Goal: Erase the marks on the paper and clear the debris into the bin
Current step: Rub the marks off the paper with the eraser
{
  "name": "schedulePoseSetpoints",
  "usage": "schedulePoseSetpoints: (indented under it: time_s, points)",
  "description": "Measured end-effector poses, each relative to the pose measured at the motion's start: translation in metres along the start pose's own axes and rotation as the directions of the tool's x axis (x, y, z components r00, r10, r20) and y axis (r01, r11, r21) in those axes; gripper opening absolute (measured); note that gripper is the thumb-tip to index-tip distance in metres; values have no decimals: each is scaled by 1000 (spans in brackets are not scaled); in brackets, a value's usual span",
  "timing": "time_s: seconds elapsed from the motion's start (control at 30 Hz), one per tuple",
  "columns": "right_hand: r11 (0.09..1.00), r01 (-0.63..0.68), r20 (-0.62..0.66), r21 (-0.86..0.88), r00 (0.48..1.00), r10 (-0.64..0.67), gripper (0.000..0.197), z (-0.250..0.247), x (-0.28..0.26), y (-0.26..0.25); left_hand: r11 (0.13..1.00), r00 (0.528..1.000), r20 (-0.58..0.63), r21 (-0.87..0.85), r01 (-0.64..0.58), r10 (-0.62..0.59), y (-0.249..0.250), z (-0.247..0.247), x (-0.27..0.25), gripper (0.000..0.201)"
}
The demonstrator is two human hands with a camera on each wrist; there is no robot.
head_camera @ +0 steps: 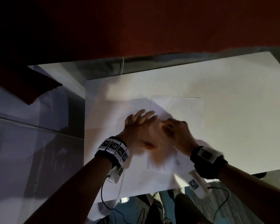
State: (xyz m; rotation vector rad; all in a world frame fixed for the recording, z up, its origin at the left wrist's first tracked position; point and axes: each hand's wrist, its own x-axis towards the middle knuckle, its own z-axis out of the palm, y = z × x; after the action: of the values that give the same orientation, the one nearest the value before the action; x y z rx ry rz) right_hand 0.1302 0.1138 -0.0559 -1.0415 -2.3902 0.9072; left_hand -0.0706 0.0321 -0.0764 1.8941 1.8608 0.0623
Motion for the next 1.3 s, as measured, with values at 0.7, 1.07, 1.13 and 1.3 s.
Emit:
schedulePoseSetpoints:
  time_s: [0.7, 1.07, 1.13, 1.3]
  points:
    - [991, 128, 210, 40, 969, -133, 8, 4, -12, -4, 1000, 1000, 21, 20, -4, 4, -2, 1, 1, 127]
    - [998, 54, 40, -25, 998, -53, 10, -3, 5, 9, 1000, 1000, 24, -5, -8, 8, -3, 2, 1, 126]
    - [995, 98, 51, -10, 994, -98, 8, 7, -4, -3, 1000, 1000, 20, 10, -6, 6, -2, 3, 2, 127]
    - [997, 71, 130, 38, 989, -76, 12, 1, -4, 6, 1000, 1000, 22, -2, -6, 6, -4, 3, 3, 128]
